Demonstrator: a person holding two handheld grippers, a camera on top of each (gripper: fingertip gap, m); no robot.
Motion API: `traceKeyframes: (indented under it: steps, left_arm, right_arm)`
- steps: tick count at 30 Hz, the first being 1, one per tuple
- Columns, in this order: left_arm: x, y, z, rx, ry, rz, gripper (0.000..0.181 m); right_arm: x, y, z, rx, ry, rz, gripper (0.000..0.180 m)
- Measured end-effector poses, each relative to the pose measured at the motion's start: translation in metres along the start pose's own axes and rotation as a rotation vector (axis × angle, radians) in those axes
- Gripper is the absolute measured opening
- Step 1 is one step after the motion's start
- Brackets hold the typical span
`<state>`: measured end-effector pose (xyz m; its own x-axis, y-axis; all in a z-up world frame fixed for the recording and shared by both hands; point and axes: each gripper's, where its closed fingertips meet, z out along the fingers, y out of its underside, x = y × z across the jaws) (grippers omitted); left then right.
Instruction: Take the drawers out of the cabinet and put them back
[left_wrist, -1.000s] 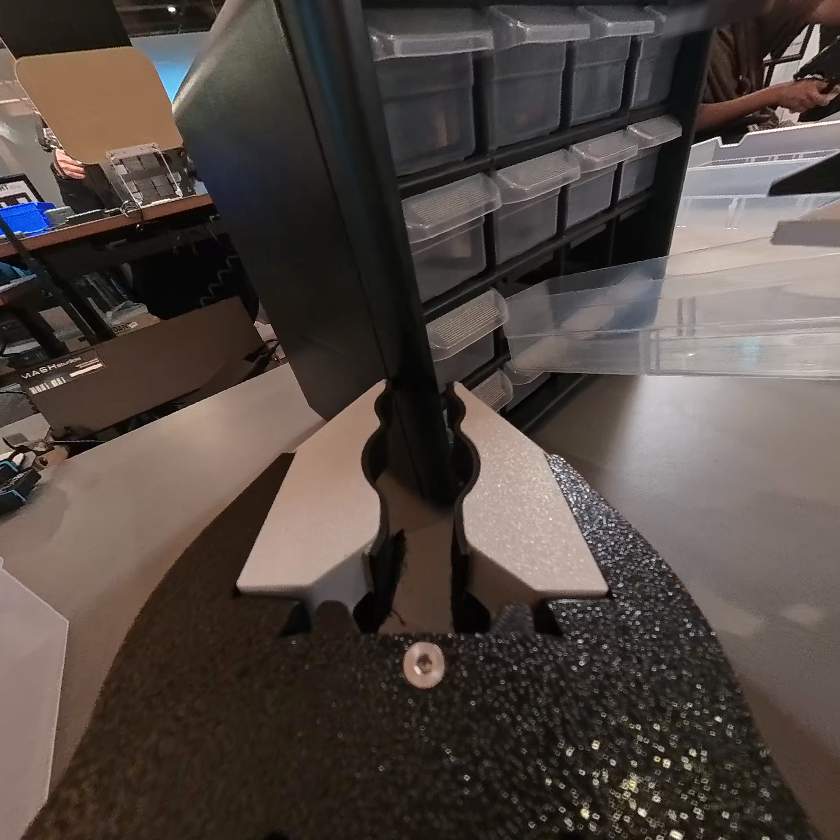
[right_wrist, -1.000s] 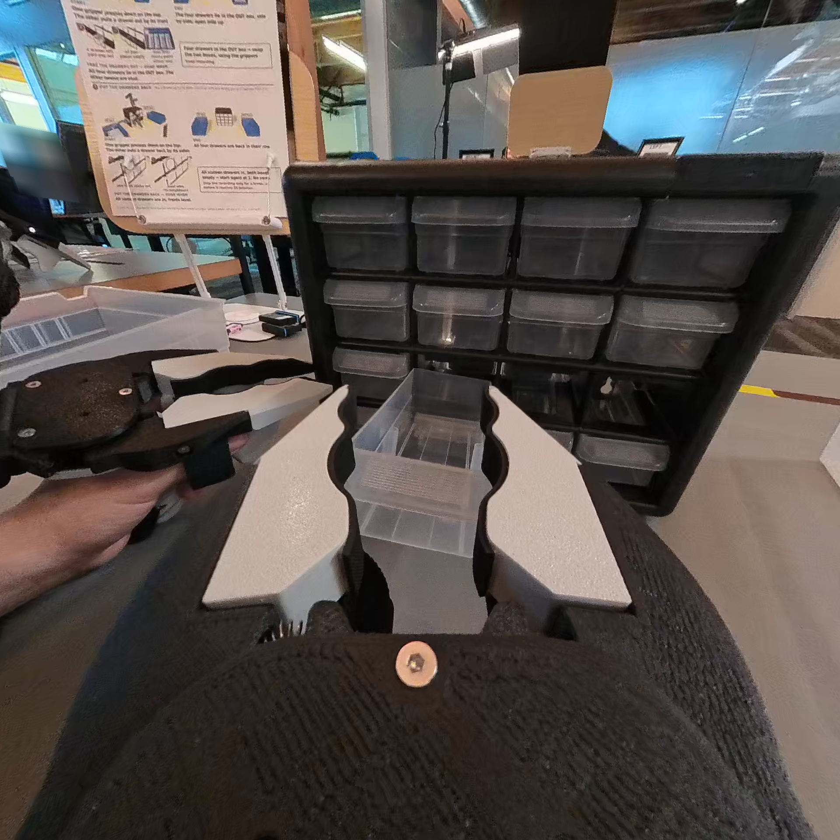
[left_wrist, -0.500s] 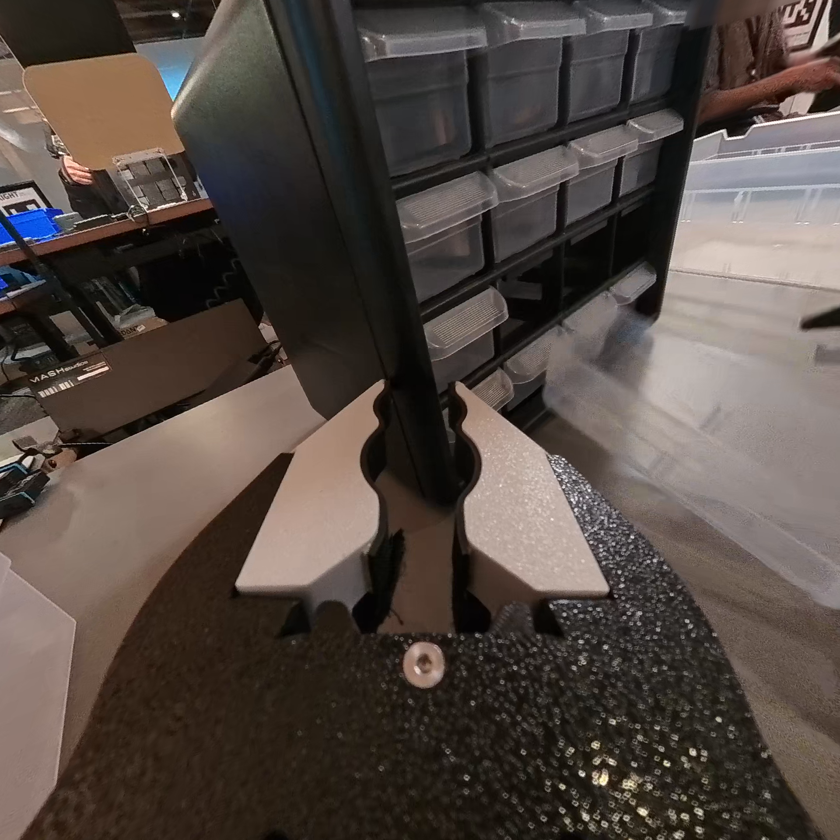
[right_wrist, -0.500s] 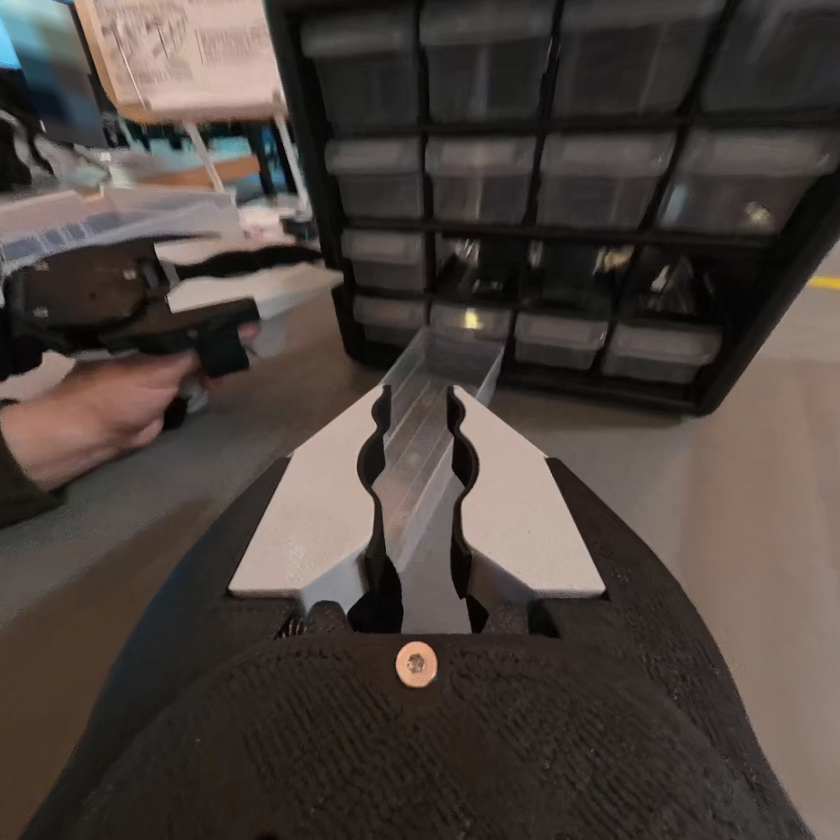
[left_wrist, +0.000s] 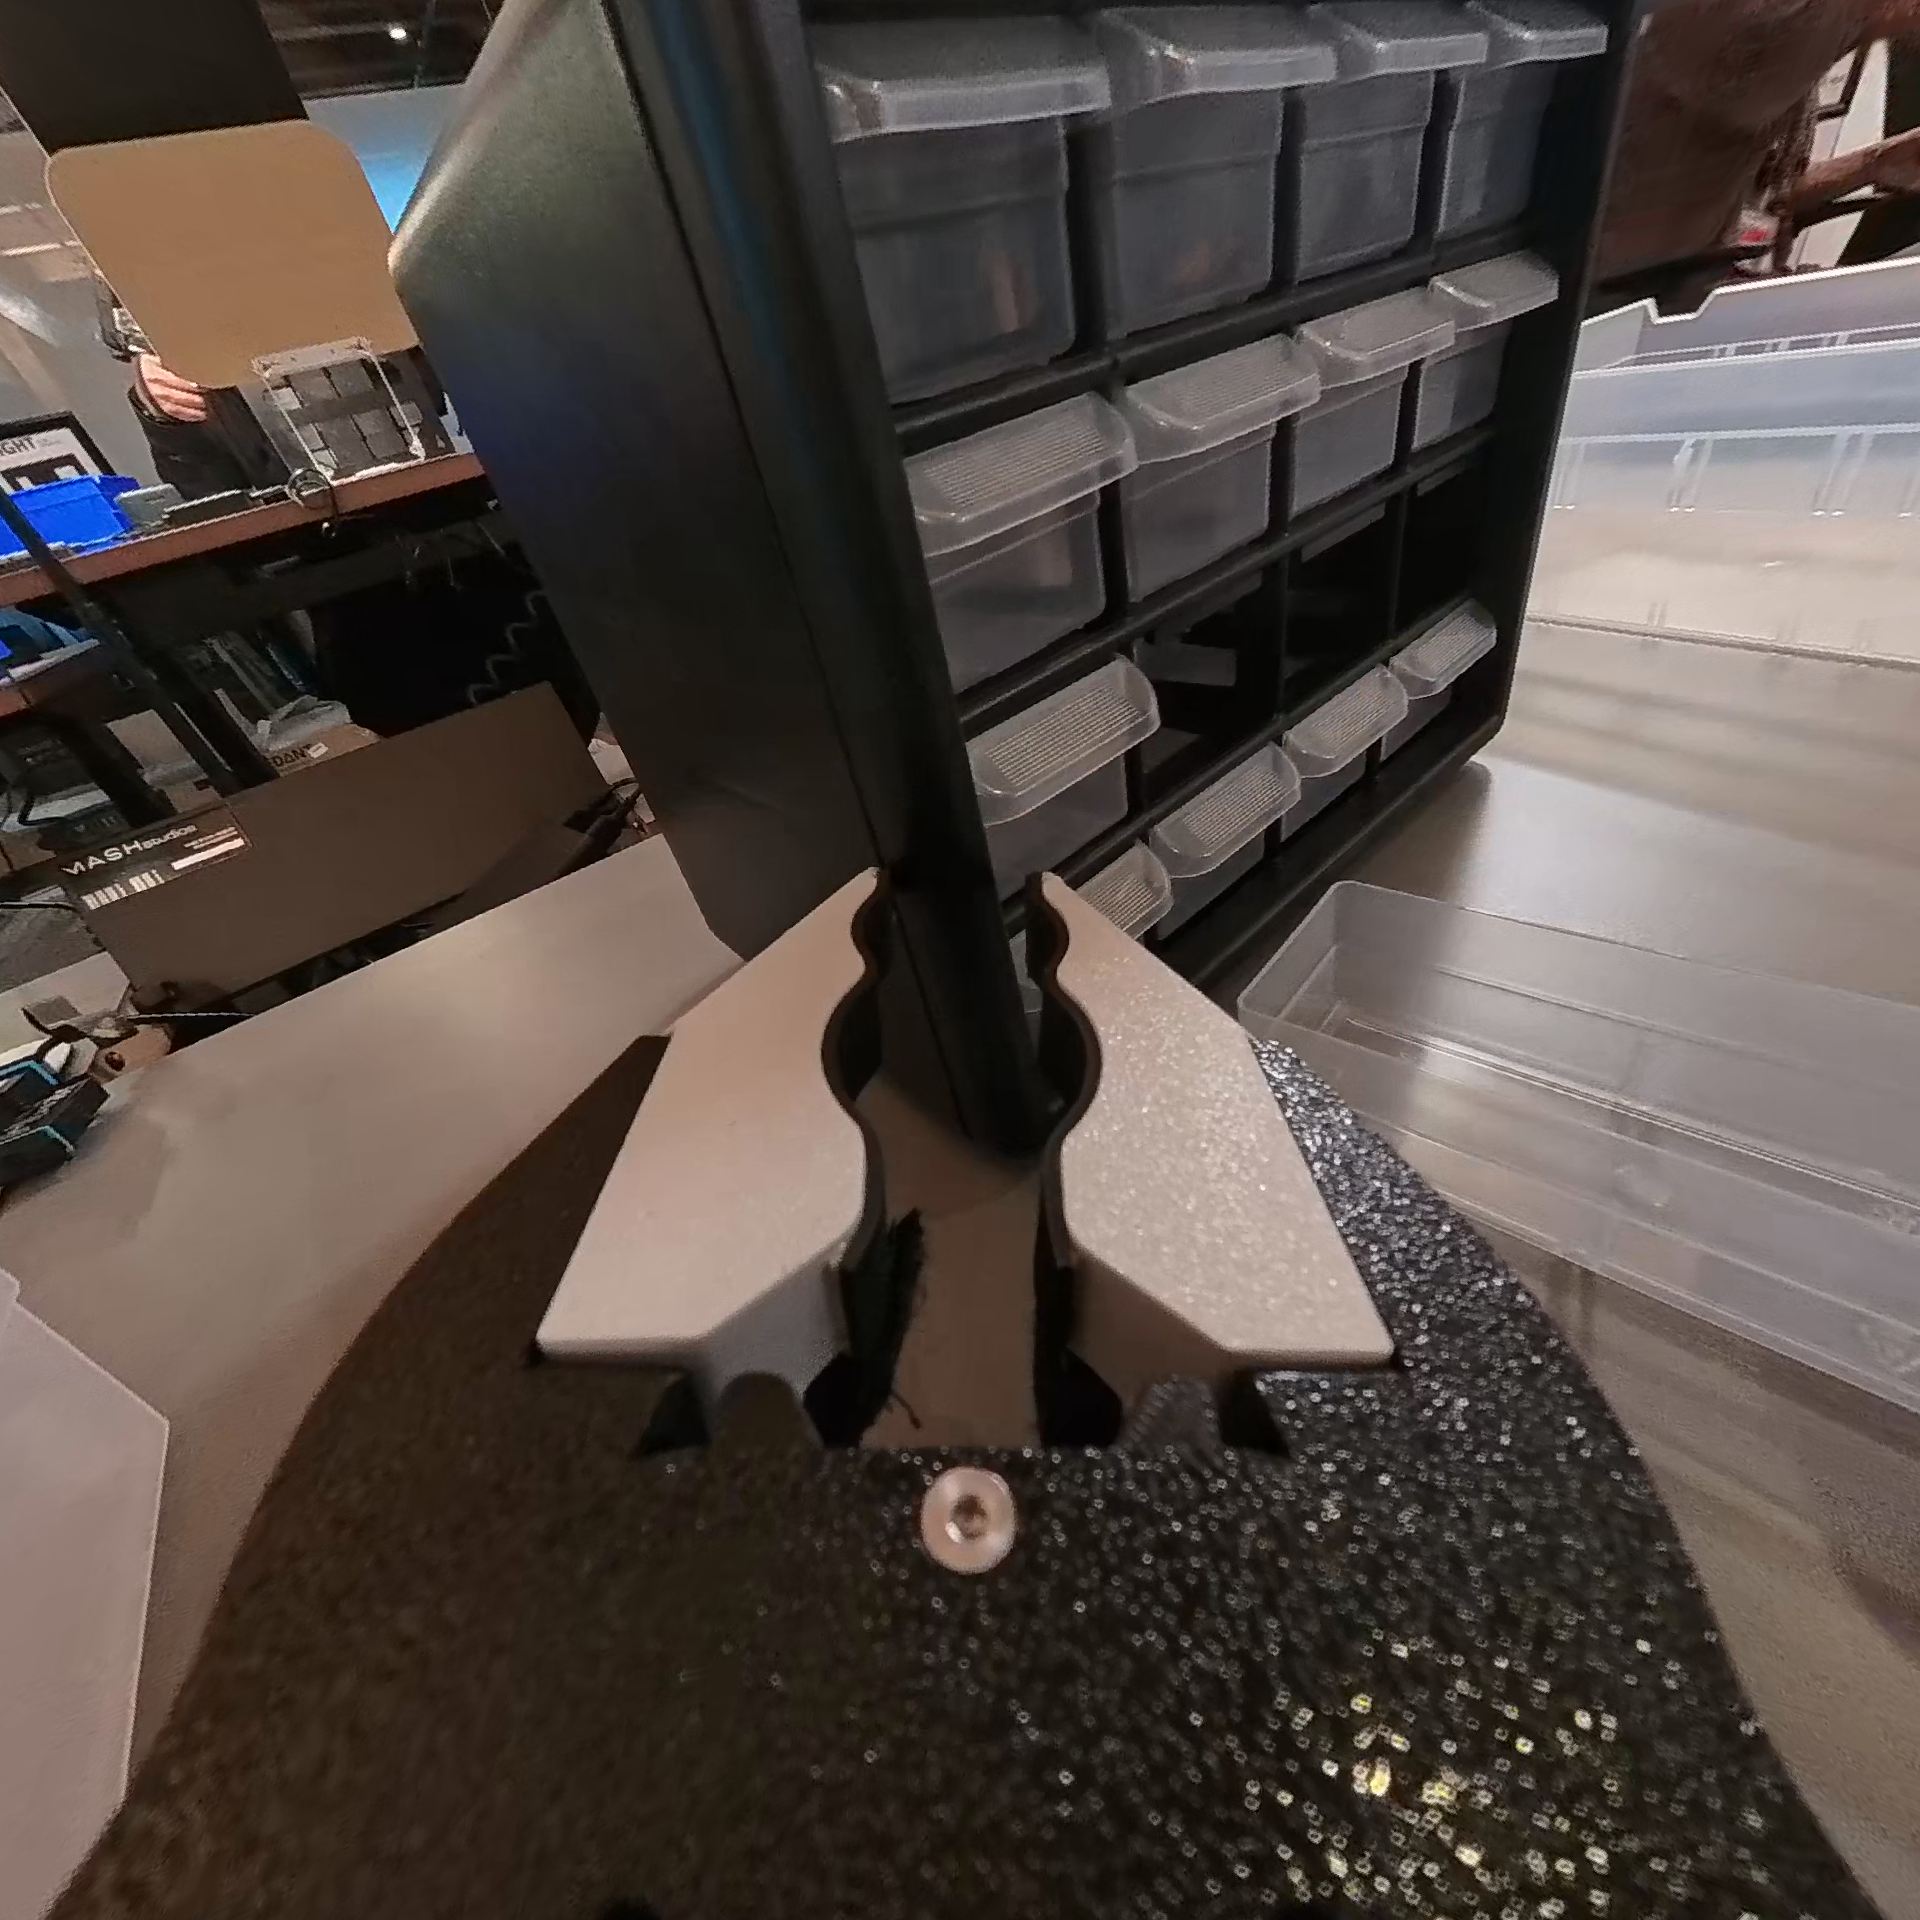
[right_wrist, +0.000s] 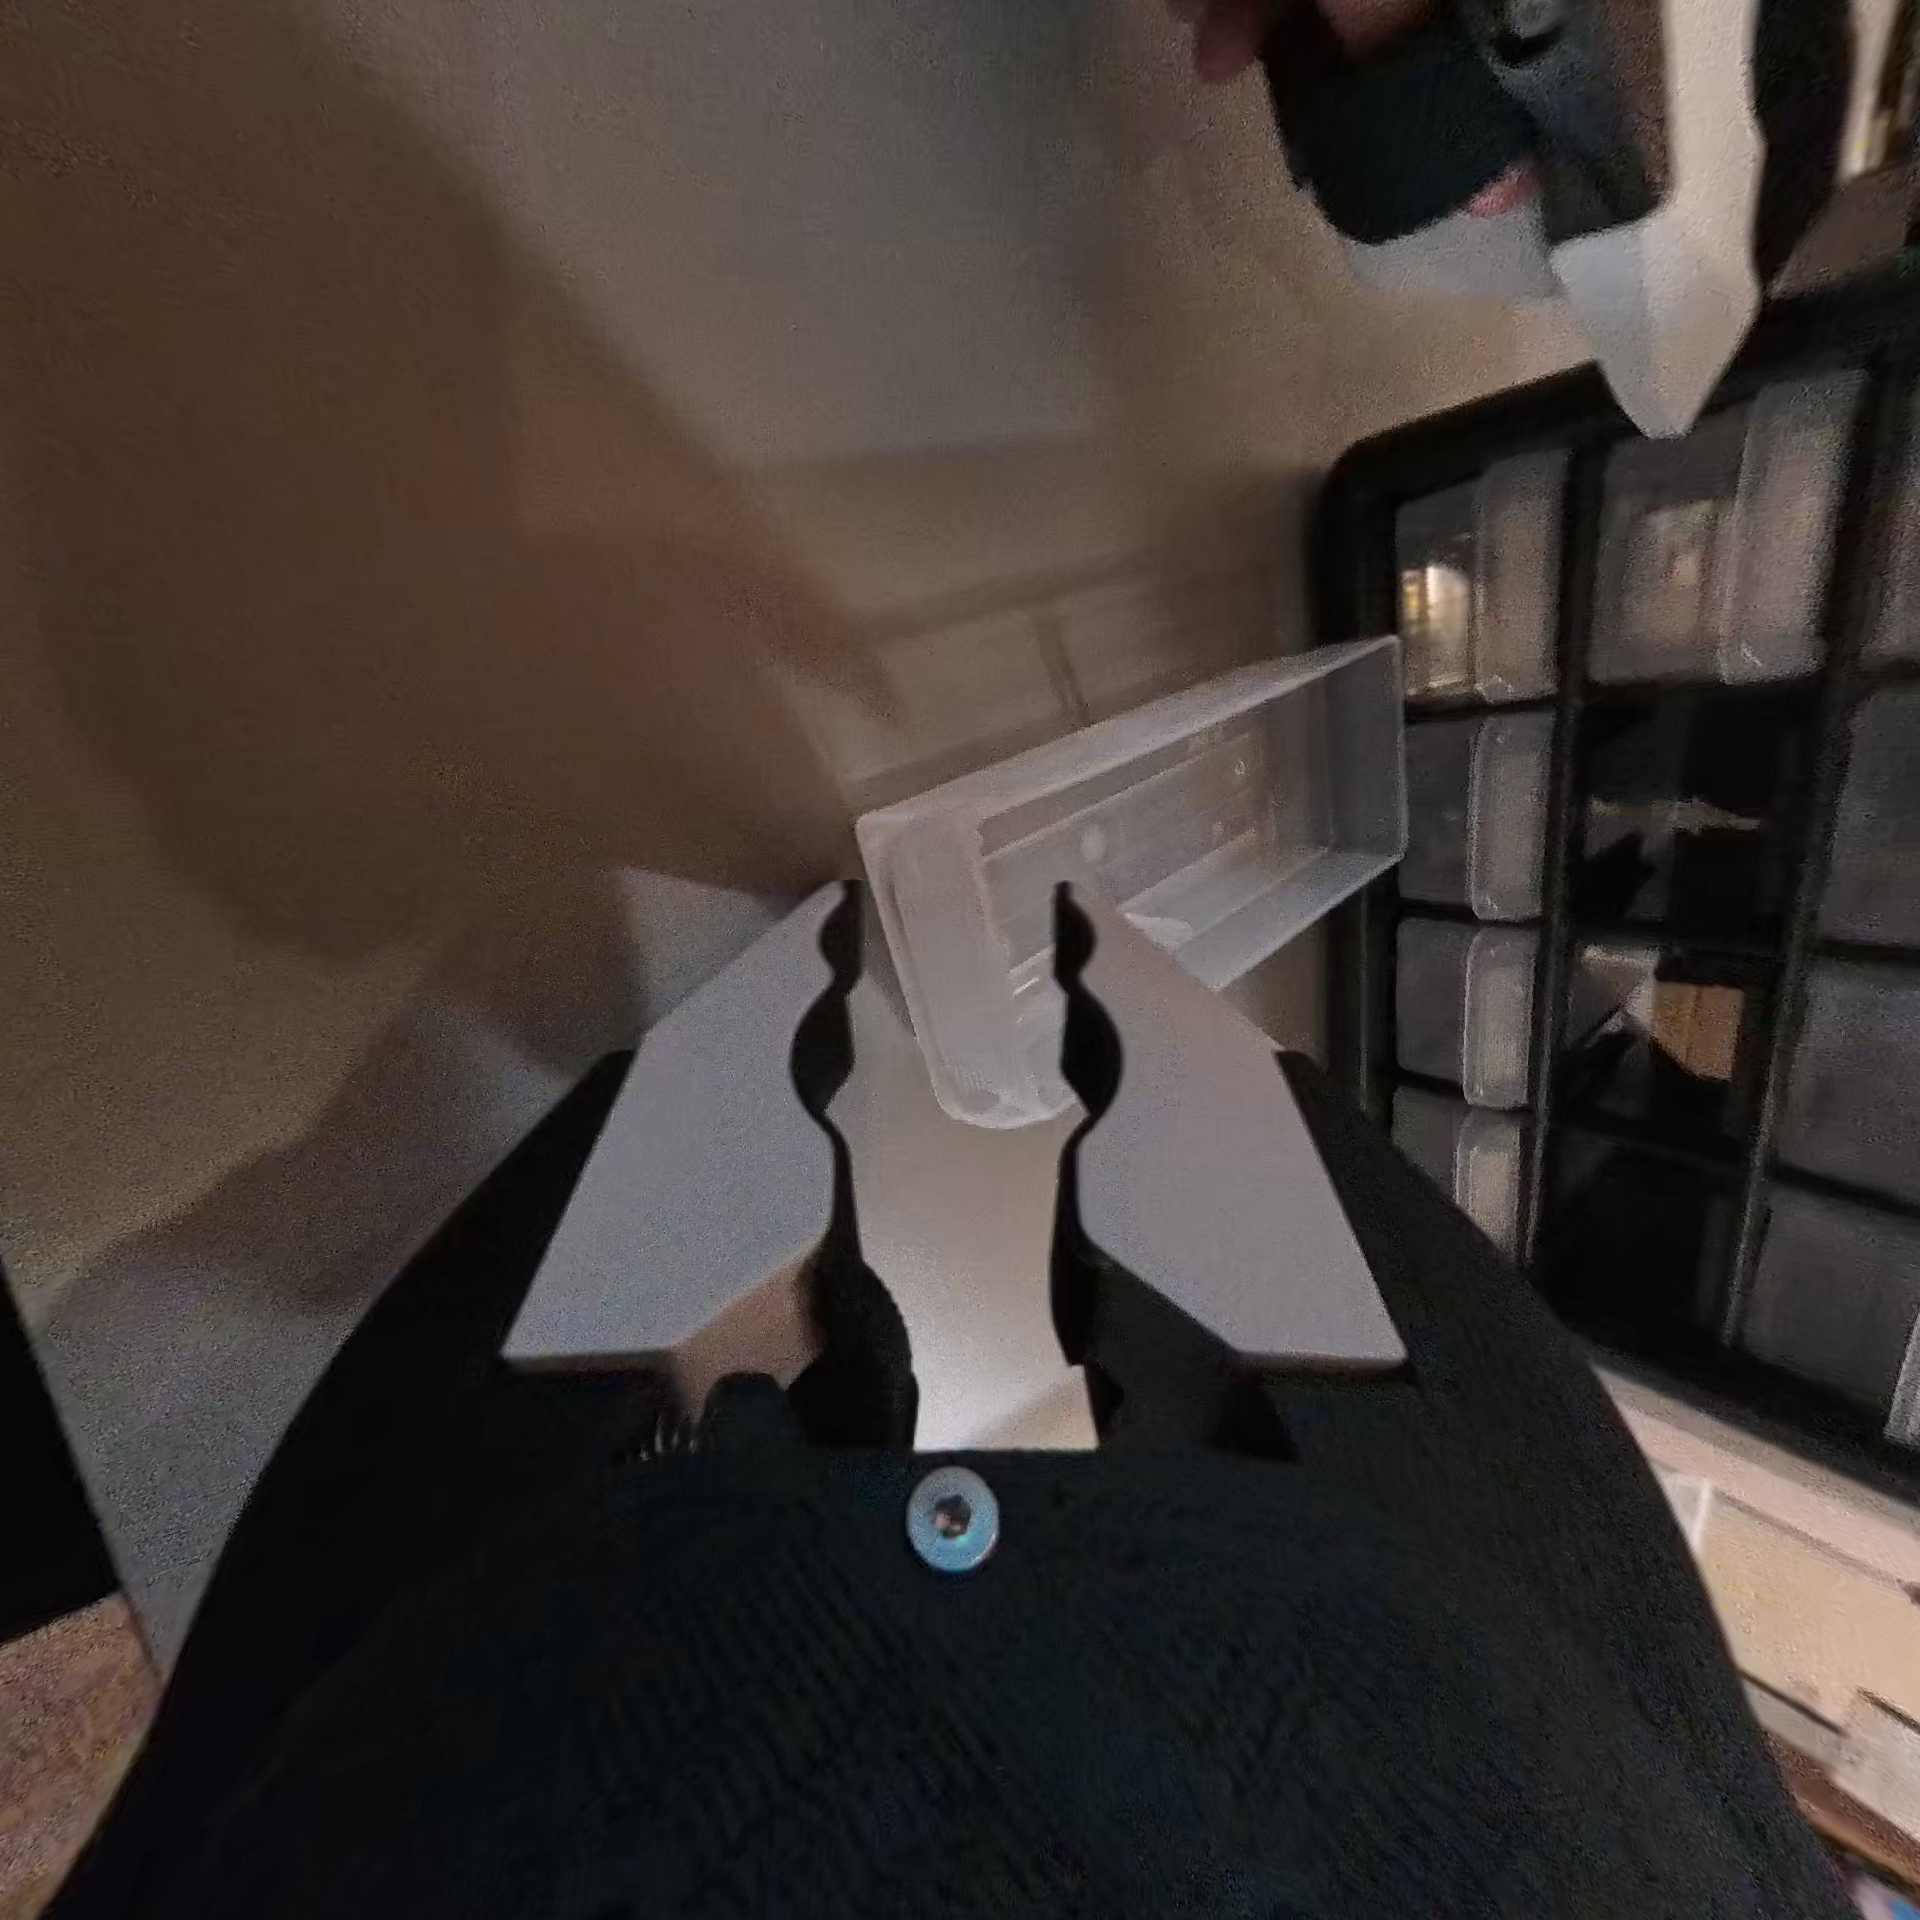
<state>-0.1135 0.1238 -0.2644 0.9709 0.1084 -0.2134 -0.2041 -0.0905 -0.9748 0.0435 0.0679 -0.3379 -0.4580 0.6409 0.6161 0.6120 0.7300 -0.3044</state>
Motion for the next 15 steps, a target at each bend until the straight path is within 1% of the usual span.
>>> traceKeyframes:
  steps: [1, 2, 3, 6, 10, 15]
  left_arm:
    - [0.0, 0.0, 0.0, 0.0, 0.0, 0.0, 0.023]
    - [0.0, 0.0, 0.0, 0.0, 0.0, 0.0, 0.023]
    - [0.0, 0.0, 0.0, 0.0, 0.001, -0.001, 0.023]
    - [0.0, 0.0, 0.0, 0.0, 0.001, -0.001, 0.023]
    - [0.0, 0.0, 0.0, 0.0, 0.001, -0.001, 0.023]
    - [0.0, 0.0, 0.0, 0.0, 0.002, -0.003, 0.023]
  right_arm:
    - [-0.002, 0.0, 0.003, -0.017, -0.002, -0.027, 0.024]
    - [0.0, 0.002, 0.005, -0.039, 0.013, -0.05, 0.022]
    - [0.002, 0.004, 0.006, -0.061, 0.029, -0.072, 0.017]
    - [0.011, 0.004, 0.001, -0.077, 0.062, -0.073, 0.015]
    - [0.021, -0.004, -0.01, -0.023, 0.035, -0.045, 0.015]
    - [0.038, -0.004, -0.014, -0.026, -0.035, -0.077, 0.015]
